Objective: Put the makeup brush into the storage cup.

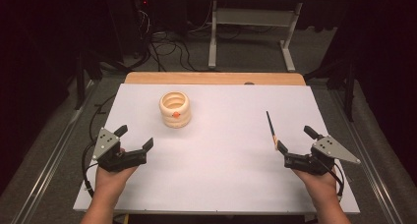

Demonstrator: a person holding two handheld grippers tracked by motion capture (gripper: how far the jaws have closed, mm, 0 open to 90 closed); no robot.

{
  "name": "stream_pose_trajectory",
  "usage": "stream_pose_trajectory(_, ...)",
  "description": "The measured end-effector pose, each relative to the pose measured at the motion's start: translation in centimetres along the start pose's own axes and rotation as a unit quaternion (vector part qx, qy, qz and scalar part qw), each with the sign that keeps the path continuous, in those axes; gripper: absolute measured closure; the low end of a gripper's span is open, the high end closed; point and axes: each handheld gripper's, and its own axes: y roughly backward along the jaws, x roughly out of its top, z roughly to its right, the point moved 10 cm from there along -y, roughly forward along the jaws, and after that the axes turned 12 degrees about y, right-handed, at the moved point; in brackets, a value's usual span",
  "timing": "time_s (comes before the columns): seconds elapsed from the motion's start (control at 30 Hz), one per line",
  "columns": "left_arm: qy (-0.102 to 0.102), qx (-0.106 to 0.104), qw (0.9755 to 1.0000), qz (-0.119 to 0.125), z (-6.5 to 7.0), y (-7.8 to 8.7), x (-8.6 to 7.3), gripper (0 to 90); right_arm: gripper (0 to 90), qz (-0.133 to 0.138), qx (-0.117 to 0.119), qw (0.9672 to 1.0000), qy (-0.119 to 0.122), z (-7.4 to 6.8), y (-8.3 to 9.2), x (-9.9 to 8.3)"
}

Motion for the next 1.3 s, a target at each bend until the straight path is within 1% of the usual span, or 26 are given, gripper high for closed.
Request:
stream_pose_trajectory(0.13,-0.008,0.002,1.0000,-0.002,0.1,0.0,-0.1,3.3,1.2,0.003,0.001,1.0000,-0.002,0.0,0.0,0.0)
stream_pose_trajectory(0.4,-0.014,0.000,0.9999,0.003,0.5,0.1,0.1,3.3,1.2,0.004,0.000,1.0000,-0.002,0.0,0.0,0.1)
stream_pose_trajectory(0.5,-0.020,-0.001,0.9998,0.002,0.6,0.0,0.0,3.3,1.2,0.004,-0.002,1.0000,-0.005,0.1,0.1,0.1)
stream_pose_trajectory(0.6,-0.026,0.000,0.9997,0.001,0.7,0.0,0.0,3.3,1.2,0.004,-0.001,1.0000,-0.004,0.1,0.1,0.1)
stream_pose_trajectory(0.77,-0.028,-0.002,0.9996,0.001,0.8,0.0,0.0,2.9,1.2,0.006,-0.001,1.0000,-0.004,0.0,0.1,0.2)
stream_pose_trajectory(1.0,-0.028,-0.012,0.9995,0.001,1.1,0.0,0.0,2.8,1.2,0.007,0.001,1.0000,-0.004,0.0,0.1,0.2)
stream_pose_trajectory(1.1,-0.028,-0.014,0.9995,-0.002,1.1,0.0,-0.1,2.8,1.3,0.006,0.001,1.0000,-0.002,0.0,0.1,0.2)
stream_pose_trajectory(1.3,-0.028,-0.013,0.9995,-0.006,1.1,-0.1,-0.2,2.5,1.3,0.006,0.001,1.0000,-0.001,0.0,0.1,0.2)
